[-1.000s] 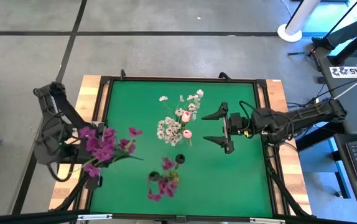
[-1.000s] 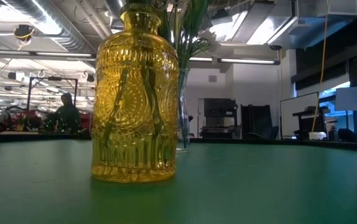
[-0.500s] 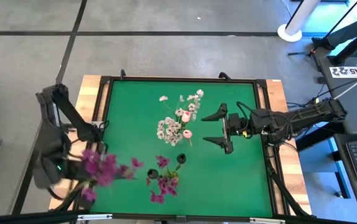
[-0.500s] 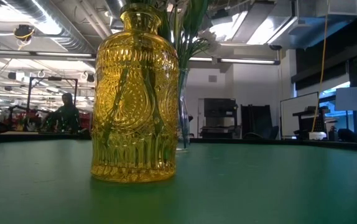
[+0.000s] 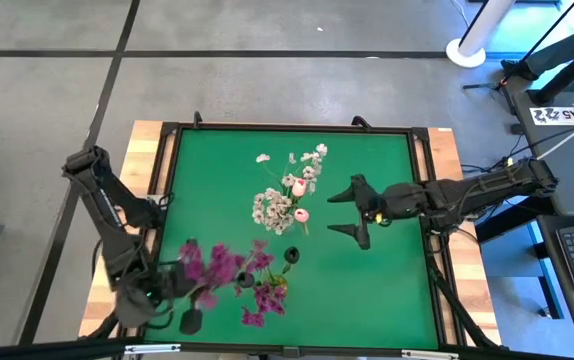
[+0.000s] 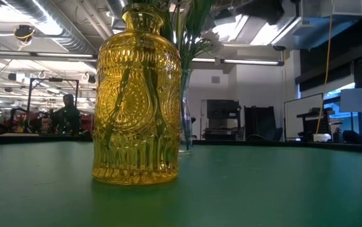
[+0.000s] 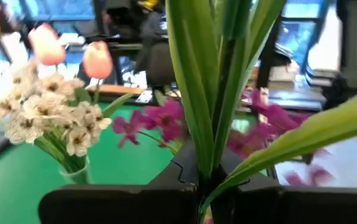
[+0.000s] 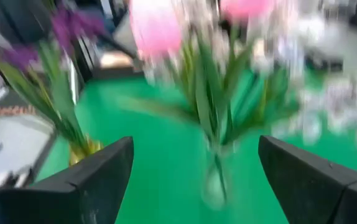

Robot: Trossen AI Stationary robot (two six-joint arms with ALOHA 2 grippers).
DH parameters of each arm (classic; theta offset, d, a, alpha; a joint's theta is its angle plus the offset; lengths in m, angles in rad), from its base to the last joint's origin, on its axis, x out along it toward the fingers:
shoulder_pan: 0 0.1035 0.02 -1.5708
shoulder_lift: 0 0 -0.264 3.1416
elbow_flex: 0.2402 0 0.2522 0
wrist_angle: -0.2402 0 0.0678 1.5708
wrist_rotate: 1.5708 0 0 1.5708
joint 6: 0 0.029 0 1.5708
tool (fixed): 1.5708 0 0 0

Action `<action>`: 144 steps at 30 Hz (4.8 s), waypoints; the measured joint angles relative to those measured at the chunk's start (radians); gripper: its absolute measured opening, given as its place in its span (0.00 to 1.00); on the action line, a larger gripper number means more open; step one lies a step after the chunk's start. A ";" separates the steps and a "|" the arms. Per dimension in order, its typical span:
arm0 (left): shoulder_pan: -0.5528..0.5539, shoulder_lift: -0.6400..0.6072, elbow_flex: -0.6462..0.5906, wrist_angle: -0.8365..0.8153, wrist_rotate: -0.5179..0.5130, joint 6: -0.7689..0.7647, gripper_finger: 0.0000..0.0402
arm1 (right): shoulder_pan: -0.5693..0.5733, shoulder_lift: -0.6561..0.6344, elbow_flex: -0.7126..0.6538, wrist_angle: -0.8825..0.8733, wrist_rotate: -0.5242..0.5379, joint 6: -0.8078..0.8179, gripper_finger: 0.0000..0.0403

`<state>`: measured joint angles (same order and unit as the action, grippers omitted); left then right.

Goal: Sort flowers into vase by color
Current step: Put the purple flower into the yellow vase

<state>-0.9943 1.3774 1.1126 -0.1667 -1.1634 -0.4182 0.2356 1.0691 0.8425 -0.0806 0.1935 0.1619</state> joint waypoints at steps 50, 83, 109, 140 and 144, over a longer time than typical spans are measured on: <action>0.176 -0.390 -0.821 1.026 0.490 0.221 0.01 | 0.105 0.027 0.000 -0.259 0.081 0.180 0.85; 0.318 -0.008 -0.545 1.106 0.674 0.403 0.01 | 0.265 0.650 -0.001 0.459 0.017 0.253 0.85; 0.320 -0.008 -0.546 1.072 0.606 0.431 0.01 | 0.208 0.704 0.039 0.631 -0.038 0.249 0.85; 0.270 -0.021 -0.534 1.102 0.573 0.423 0.01 | 0.209 0.848 0.121 0.655 -0.049 0.217 0.85; 0.270 -0.021 -0.534 1.100 0.578 0.421 0.01 | 0.209 0.848 0.121 0.654 -0.026 0.197 0.85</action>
<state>-0.7238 1.3563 0.5785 0.9337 -0.5850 0.0025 0.4446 1.9175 0.9638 0.5735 0.1680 0.3586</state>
